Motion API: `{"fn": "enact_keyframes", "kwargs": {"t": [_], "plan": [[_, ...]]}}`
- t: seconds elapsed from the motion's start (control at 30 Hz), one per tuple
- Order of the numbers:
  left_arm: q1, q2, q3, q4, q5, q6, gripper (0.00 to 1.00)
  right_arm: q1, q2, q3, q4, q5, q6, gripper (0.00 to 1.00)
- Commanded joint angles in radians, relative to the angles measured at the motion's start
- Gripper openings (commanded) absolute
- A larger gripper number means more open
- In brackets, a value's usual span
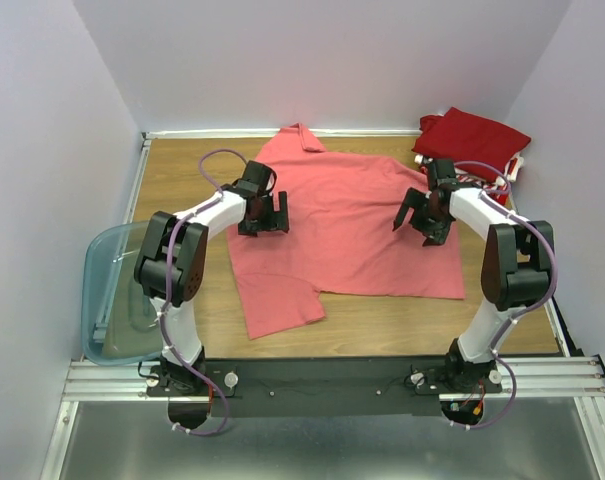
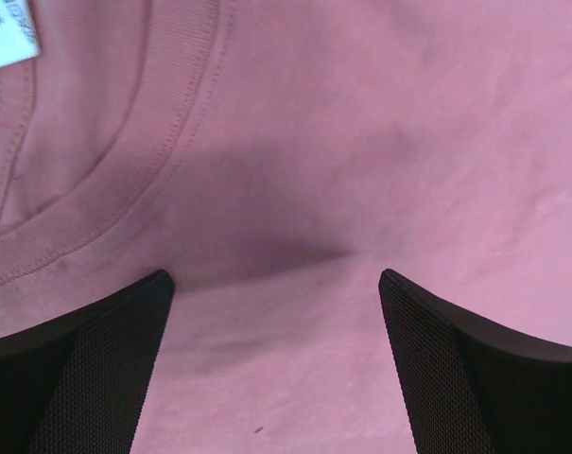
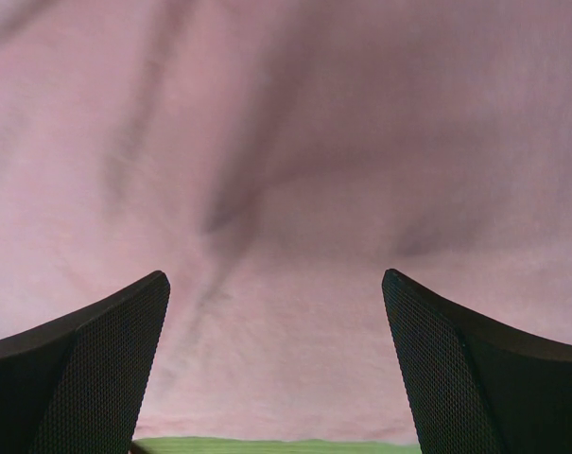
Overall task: Fold and stack the t-shirts
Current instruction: Flatten the tshirt out
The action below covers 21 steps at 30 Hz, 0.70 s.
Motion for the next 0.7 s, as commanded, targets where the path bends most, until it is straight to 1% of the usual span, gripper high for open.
{"fn": "enact_keyframes", "kwargs": {"t": [0.0, 0.23, 0.43, 0.53, 0.63, 0.67], "plan": [[0.002, -0.03, -0.03, 0.066, 0.016, -0.019, 0.98, -0.005, -0.013, -0.05, 0.017, 0.024, 0.02, 1.0], [0.002, 0.039, 0.001, 0.081, 0.033, -0.027, 0.98, -0.005, 0.047, -0.046, 0.036, 0.017, 0.034, 1.0], [0.002, 0.101, 0.044, 0.078, 0.047, -0.044, 0.98, -0.007, 0.107, 0.0, 0.033, 0.026, 0.046, 1.0], [0.002, 0.133, 0.1, 0.058, 0.031, -0.042, 0.98, -0.013, 0.139, 0.045, 0.031, 0.021, 0.046, 1.0], [0.003, 0.193, 0.198, 0.008, 0.013, -0.026, 0.98, -0.023, 0.194, 0.105, 0.028, 0.012, 0.051, 1.0], [0.005, 0.21, 0.253, -0.018, 0.01, -0.023, 0.98, -0.027, 0.208, 0.125, 0.025, 0.008, 0.052, 1.0]]}}
